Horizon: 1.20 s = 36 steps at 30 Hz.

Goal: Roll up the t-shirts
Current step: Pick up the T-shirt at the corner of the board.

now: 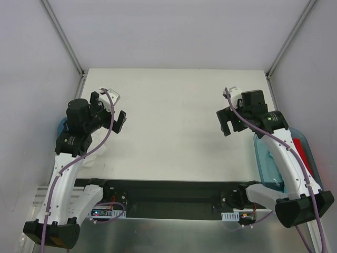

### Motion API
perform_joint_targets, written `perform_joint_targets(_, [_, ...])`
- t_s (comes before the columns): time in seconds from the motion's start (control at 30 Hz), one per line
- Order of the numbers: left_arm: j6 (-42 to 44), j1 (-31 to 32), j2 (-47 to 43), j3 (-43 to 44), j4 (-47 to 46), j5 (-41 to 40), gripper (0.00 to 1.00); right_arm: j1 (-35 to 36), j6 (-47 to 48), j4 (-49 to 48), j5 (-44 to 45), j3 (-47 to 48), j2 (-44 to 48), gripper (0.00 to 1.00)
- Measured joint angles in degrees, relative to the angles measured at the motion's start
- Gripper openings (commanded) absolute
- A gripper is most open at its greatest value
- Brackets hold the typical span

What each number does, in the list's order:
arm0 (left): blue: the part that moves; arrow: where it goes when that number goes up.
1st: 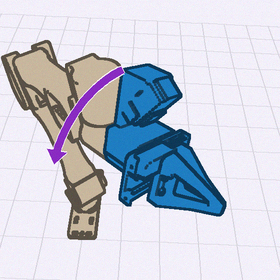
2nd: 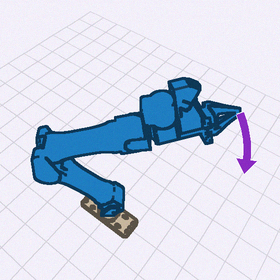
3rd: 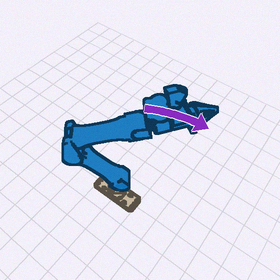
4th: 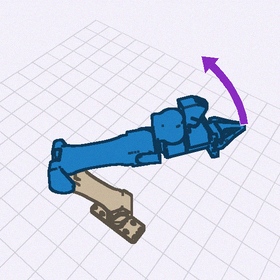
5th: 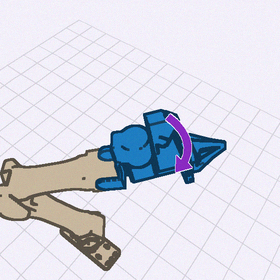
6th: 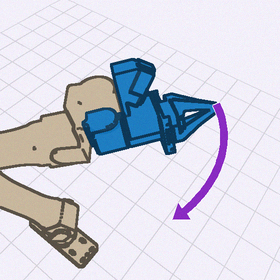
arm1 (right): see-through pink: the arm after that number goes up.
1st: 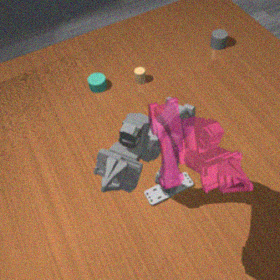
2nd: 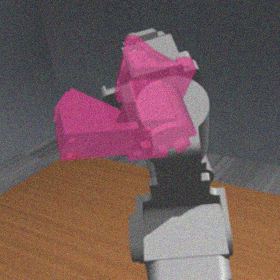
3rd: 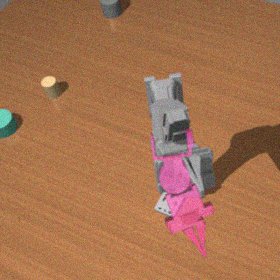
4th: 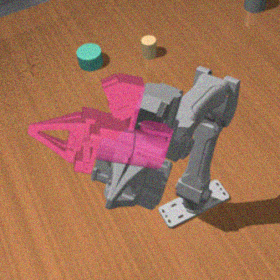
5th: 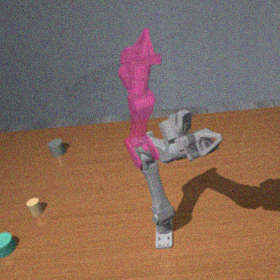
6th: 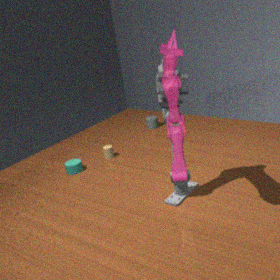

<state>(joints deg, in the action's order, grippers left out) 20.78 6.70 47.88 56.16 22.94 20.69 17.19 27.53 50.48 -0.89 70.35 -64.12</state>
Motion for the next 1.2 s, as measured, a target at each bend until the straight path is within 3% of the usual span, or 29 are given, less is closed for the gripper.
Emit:
perform_joint_targets(0.3, [3.7,-0.7,-1.2,1.7,8.6,-2.9,0.99,0.0,1.9,0.0,-2.7,0.1,0.0,0.96])
perform_joint_targets(0.37, [2.9,-1.2,0.8,4.6,11.0,-4.1,0.95,0.1,3.8,0.9,-5.0,0.6,-0.1,0.96])
perform_joint_targets(0.53, [1.0,-1.9,9.0,11.5,13.7,-7.8,0.87,0.1,7.4,2.5,-10.0,1.7,-0.3,0.96])
perform_joint_targets(0.8, [0.7,-6.2,24.6,12.2,17.1,-14.3,0.7,0.1,8.2,2.4,-13.9,2.9,-3.9,0.96])
perform_joint_targets(0.97, [1.2,-10.6,34.6,13.4,17.7,-16.1,0.7,0.1,8.1,2.3,-16.2,4.0,-6.2,0.96])
perform_joint_targets(1.2, [2.0,-10.8,47.8,16.3,18.1,-18.1,0.6,0.2,7.8,2.4,-18.4,4.2,-9.5,0.96])
